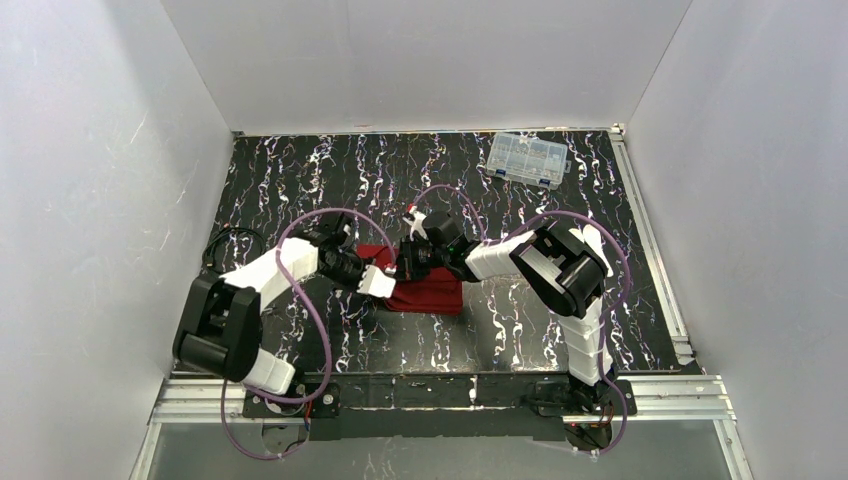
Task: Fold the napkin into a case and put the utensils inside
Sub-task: Pick up the 2/3-rectangle-folded napkin from the center of the board.
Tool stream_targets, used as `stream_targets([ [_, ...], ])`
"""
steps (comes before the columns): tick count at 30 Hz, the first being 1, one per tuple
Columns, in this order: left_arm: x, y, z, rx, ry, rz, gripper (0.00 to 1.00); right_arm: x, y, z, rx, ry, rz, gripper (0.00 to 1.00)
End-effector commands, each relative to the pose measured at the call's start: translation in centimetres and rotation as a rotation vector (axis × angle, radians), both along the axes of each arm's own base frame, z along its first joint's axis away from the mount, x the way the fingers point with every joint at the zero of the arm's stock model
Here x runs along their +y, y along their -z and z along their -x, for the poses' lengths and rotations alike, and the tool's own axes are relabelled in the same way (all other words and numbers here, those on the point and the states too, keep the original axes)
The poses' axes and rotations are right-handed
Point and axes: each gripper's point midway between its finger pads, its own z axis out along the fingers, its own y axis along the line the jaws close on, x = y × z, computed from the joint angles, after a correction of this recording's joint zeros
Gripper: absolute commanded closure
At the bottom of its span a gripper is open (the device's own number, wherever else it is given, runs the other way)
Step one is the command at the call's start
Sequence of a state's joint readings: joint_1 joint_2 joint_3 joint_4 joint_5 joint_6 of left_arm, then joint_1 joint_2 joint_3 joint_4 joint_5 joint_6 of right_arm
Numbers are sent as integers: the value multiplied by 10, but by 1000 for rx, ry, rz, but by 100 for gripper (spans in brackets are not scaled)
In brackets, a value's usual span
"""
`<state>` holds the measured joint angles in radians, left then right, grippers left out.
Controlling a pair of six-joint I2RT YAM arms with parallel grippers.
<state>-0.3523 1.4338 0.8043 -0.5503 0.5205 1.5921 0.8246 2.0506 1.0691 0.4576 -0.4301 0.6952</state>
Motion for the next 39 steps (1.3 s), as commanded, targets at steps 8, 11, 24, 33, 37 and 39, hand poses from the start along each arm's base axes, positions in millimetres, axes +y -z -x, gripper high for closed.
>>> stream_targets([
  [8, -2, -7, 26, 258, -61, -15, 100, -19, -70, 1, -293, -84, -94, 53],
  [11, -3, -9, 30, 294, -64, -13, 100, -35, -92, 3, -487, -56, -167, 43],
  [24, -2, -11, 33, 370, -73, -24, 100, -47, -96, 55, -1085, -220, -38, 33],
  [33, -2, -11, 33, 390, -65, -34, 100, -14, -82, 62, -1326, -219, 56, 32],
  [37, -3, -15, 33, 404, -68, -35, 100, -7, -77, 61, -1360, -226, 50, 30],
  [39, -3, -16, 33, 408, -66, -35, 100, -6, -73, 62, -1378, -224, 62, 24],
])
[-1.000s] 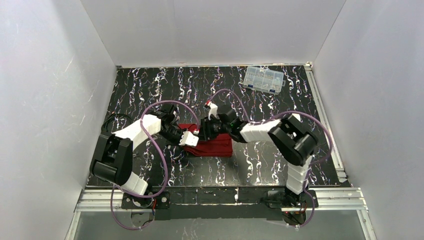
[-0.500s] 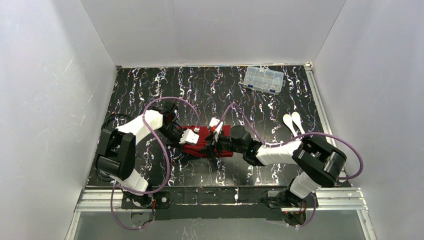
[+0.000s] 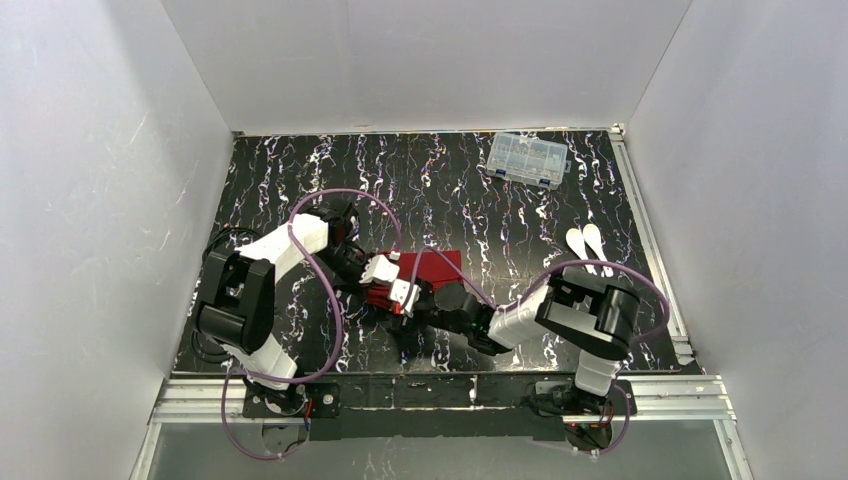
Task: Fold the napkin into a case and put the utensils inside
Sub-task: Pick up the 2/3-rectangle-folded napkin from the center of the board.
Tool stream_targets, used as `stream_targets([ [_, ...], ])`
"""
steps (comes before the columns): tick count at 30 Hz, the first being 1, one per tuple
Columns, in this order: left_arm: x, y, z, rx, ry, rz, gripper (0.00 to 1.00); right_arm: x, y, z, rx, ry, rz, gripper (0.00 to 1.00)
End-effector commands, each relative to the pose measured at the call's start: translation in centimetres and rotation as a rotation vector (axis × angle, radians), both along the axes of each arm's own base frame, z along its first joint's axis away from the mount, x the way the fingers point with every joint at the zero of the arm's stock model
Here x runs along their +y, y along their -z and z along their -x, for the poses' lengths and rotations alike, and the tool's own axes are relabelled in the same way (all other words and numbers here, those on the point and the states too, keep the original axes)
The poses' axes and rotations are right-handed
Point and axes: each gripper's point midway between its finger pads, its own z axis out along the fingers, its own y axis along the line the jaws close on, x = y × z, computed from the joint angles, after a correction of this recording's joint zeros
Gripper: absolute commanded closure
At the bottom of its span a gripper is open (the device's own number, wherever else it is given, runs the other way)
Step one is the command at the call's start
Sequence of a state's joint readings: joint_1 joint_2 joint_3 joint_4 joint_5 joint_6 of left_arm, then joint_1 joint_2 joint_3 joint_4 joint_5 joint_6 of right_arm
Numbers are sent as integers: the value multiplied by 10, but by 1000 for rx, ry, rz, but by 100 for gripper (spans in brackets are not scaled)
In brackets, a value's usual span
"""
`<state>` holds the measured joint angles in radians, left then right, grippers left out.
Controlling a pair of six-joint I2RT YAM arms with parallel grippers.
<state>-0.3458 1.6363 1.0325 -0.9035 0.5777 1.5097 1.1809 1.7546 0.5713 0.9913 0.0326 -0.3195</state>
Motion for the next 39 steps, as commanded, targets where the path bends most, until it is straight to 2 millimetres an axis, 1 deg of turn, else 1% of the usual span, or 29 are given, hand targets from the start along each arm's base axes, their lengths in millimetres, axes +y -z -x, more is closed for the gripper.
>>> stream_targets([
  [1, -4, -12, 5, 36, 1, 32, 100, 15, -34, -15, -151, 47, -109, 23],
  [4, -5, -13, 5, 46, -1, 32, 100, 18, -29, -17, -166, 65, -115, 23],
  [11, -4, -12, 6, 59, -2, 24, 100, 32, -23, -8, -179, 36, -125, 23],
  [14, -5, -12, 5, 62, -2, 25, 100, 34, -20, -12, -188, 59, -123, 23],
  [18, -4, -11, 6, 65, 0, 22, 100, 31, -19, -26, -228, 137, -142, 22],
  [20, -4, -11, 6, 66, 2, 21, 100, 33, -17, -25, -229, 128, -142, 21],
  [25, -3, -13, 8, 68, 6, 19, 100, 36, -17, -24, -228, 121, -159, 22],
  [29, -3, -13, 8, 70, 5, 22, 100, 43, -16, -22, -229, 95, -162, 21],
  [31, -4, -13, 9, 72, 6, 22, 100, 46, -17, -23, -233, 91, -169, 23],
  [33, -3, -12, 9, 73, 8, 20, 100, 50, -16, -23, -239, 81, -172, 26],
  [35, -3, -12, 9, 71, 8, 20, 100, 53, -13, -21, -239, 69, -173, 28],
  [39, -4, -13, 9, 74, 6, 25, 100, 52, -4, -22, -236, 76, -161, 36],
])
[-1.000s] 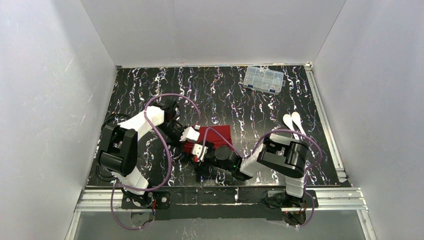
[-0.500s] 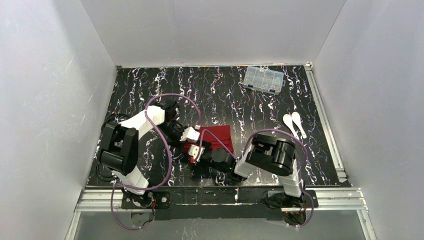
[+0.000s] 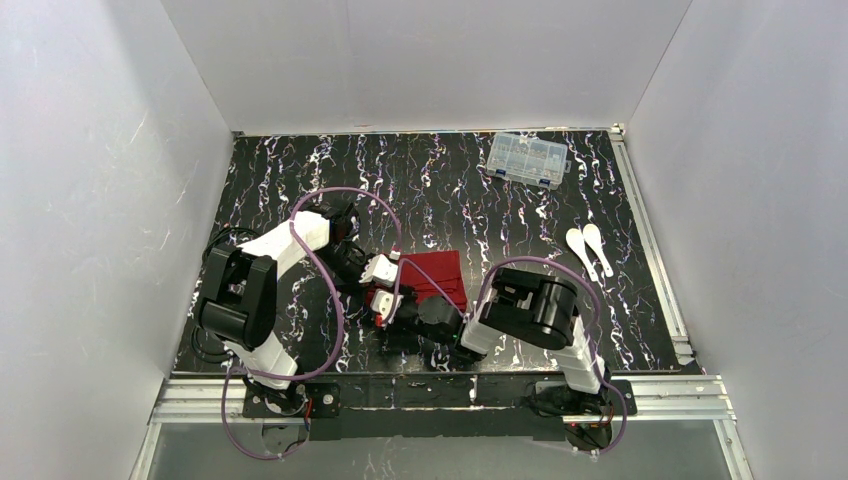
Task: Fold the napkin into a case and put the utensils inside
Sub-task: Pick up the 2/3-rectangle-folded napkin from the center of the board, then stuff the top corner of the smaller-rectangle-folded napkin into the folded napkin.
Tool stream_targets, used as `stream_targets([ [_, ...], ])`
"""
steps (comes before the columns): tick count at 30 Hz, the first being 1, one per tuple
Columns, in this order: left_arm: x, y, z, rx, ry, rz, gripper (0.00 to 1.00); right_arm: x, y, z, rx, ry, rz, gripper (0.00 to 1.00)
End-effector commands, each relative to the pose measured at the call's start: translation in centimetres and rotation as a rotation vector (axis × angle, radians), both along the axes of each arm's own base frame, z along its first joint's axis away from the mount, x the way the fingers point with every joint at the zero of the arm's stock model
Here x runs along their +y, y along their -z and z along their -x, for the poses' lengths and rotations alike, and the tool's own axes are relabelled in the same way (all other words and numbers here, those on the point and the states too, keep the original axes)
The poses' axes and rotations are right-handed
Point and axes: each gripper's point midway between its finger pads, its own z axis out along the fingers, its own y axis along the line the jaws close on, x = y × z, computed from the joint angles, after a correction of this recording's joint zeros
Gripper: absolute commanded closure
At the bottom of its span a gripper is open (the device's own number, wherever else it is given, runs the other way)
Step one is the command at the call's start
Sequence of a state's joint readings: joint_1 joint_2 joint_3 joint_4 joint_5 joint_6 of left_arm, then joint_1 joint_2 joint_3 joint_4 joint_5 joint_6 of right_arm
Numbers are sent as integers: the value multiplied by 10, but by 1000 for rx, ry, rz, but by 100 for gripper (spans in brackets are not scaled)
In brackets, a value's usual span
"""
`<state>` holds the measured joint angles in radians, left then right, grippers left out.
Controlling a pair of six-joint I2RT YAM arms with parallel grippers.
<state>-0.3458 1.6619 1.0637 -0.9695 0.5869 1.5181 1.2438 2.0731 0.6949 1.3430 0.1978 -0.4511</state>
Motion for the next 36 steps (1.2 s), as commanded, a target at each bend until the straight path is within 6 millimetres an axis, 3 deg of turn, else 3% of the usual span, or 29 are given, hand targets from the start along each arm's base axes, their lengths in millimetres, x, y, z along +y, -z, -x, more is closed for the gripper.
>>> stream_targets([
  [1, -4, -9, 3, 19, 0, 34, 100, 9, -16, -2, -37, -6, -73, 38],
  [11, -4, -11, 2, 21, -4, 26, 98, 13, -33, -4, -54, -2, -104, 68],
  [14, -4, -12, 1, 19, -12, 30, 94, 13, -36, -2, -41, -7, -114, 65],
  [17, -6, -12, 0, 15, -14, 38, 92, 11, -36, -1, -40, 2, -126, 50],
  [20, -6, -12, 0, 9, -12, 43, 91, 12, -37, -1, -33, 6, -136, 50],
  [25, -5, -11, 0, 5, -13, 41, 86, 12, -36, -1, -23, 28, -152, 63],
  [31, -9, -18, -9, -26, -70, 63, 59, 13, -34, 2, 23, 33, -176, 82],
  [36, -2, -42, -23, -21, -152, 99, 58, 6, -33, 2, 58, 53, -190, 83],
])
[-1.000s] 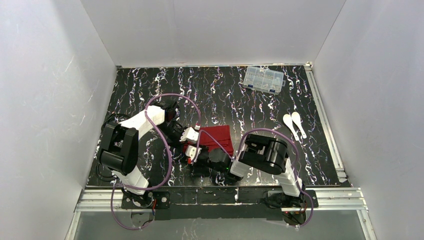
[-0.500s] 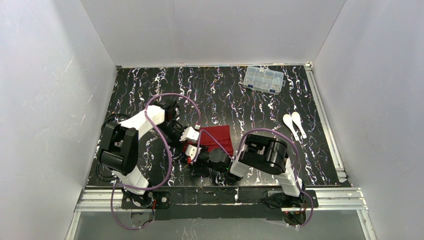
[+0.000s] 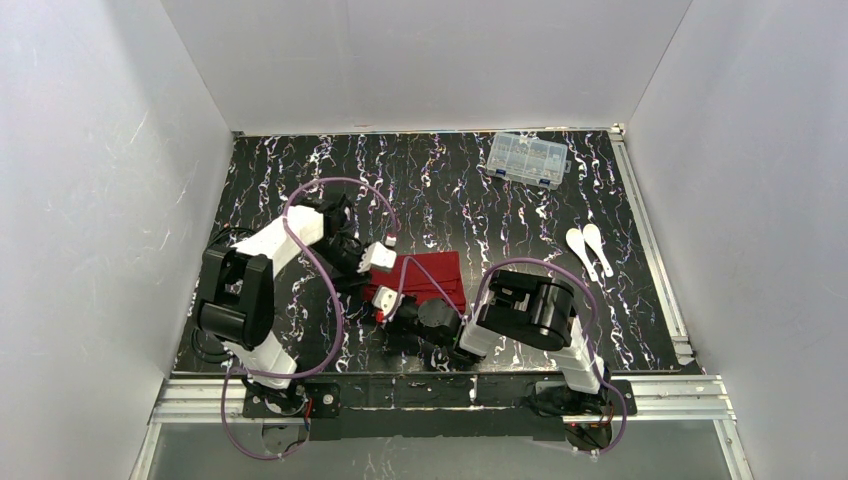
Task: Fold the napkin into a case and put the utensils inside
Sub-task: Stuff the top corner of the smaller-rectangle-folded napkin into the folded napkin.
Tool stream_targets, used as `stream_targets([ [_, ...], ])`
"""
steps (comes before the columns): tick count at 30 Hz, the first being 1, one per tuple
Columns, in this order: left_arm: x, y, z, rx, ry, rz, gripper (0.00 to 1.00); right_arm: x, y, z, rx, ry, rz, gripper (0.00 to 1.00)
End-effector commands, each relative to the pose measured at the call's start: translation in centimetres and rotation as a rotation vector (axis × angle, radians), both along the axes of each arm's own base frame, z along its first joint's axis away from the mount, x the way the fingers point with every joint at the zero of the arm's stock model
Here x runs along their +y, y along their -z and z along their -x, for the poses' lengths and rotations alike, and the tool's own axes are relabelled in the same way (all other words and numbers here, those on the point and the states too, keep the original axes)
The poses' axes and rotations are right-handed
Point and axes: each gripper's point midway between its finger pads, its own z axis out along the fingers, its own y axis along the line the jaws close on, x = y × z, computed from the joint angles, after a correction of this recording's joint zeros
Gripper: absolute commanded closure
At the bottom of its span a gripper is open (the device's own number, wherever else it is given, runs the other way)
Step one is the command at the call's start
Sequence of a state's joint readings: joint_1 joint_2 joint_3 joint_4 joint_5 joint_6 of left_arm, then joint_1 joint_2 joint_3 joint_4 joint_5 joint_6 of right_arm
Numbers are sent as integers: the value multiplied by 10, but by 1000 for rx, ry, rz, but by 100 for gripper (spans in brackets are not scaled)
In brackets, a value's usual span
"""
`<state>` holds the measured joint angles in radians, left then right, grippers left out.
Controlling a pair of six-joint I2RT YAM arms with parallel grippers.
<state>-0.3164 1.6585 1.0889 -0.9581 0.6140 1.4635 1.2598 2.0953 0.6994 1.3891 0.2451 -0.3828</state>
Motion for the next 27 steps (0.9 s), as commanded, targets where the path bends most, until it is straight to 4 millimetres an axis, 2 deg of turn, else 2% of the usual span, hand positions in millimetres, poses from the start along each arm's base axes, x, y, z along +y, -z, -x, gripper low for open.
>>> stream_targets([
  [1, 3, -38, -13, -27, -80, 77, 57, 3, -33, 1, 13, 21, -137, 83],
  [6, 18, -49, -7, -81, -86, 102, 56, 3, -34, 2, 48, 24, -160, 83],
  [9, 18, -45, 3, -134, -53, 130, 55, 5, -34, 3, 65, 21, -170, 84],
  [11, 16, -41, 3, -199, -48, 161, 54, 4, -33, 2, 78, 27, -177, 84],
  [13, 14, -36, 0, -256, -57, 181, 38, 4, -34, 2, 93, 32, -189, 84],
  [15, 13, -31, -1, -282, -51, 190, 32, 3, -34, 1, 109, 33, -196, 83],
  [16, 12, -30, -4, -291, -62, 195, 24, 3, -34, 1, 114, 33, -200, 83],
  [17, 11, -28, -6, -302, -64, 201, 5, 3, -34, 1, 118, 31, -202, 83],
  [18, 10, -27, -9, -321, -66, 212, 2, 3, -34, 1, 119, 27, -204, 83],
  [21, 6, -23, -14, -370, -63, 243, 2, 4, -35, 2, 123, 18, -207, 84],
  [25, -1, -16, -6, -350, -31, 254, 2, 3, -33, 2, 123, 20, -205, 84],
  [27, -4, -15, -4, -341, -19, 262, 10, 2, -34, 1, 123, 21, -206, 85],
])
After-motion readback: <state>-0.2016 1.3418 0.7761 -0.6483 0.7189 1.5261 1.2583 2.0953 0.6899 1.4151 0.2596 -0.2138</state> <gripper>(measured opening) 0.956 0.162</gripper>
